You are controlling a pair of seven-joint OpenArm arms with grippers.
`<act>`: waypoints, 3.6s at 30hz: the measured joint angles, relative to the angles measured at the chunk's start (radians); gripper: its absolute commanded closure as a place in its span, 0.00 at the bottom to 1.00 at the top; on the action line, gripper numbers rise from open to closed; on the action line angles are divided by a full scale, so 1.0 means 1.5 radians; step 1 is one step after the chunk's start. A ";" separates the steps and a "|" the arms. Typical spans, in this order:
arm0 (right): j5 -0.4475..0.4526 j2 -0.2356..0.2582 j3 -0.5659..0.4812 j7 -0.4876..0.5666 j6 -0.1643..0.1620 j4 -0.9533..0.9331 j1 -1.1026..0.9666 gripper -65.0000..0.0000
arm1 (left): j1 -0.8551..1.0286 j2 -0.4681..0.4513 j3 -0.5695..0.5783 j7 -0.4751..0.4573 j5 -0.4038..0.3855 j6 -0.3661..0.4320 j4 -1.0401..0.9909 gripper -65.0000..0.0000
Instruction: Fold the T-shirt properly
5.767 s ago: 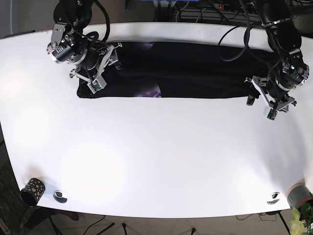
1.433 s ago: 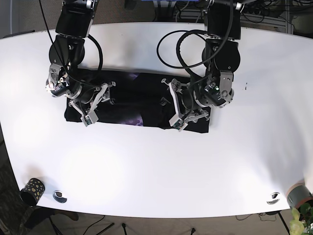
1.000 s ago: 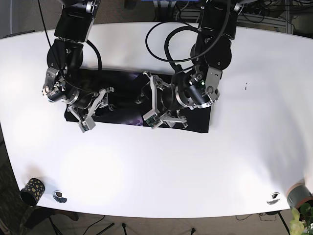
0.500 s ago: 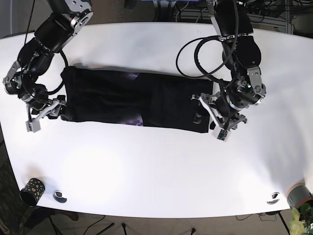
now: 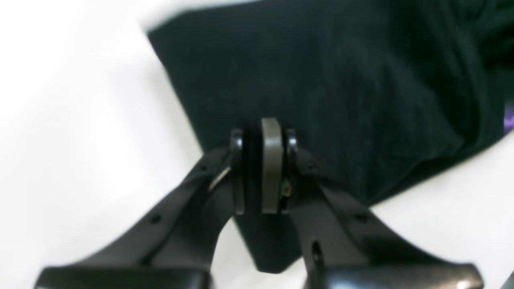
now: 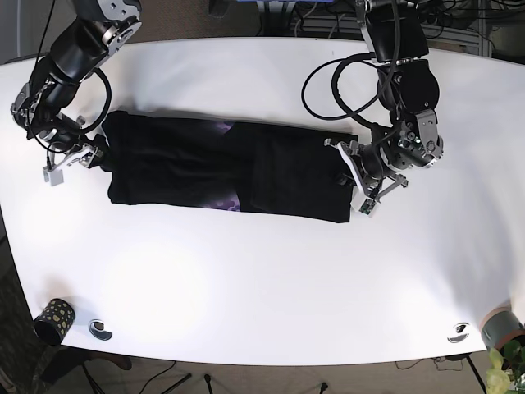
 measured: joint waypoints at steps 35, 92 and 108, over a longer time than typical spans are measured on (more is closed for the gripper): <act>-0.006 -0.064 -0.084 0.010 0.003 0.171 -0.039 1.00 | -0.006 -0.022 0.072 -0.034 -0.021 -0.002 -0.088 0.94; -0.121 -0.177 -0.518 -0.026 0.001 0.462 -0.089 0.28 | 0.094 -0.079 0.173 -0.071 -0.004 -0.003 0.181 0.94; -0.117 -0.203 -0.460 -0.012 0.000 0.536 -0.136 0.28 | 0.055 -0.130 0.069 -0.072 0.005 -0.002 0.186 0.94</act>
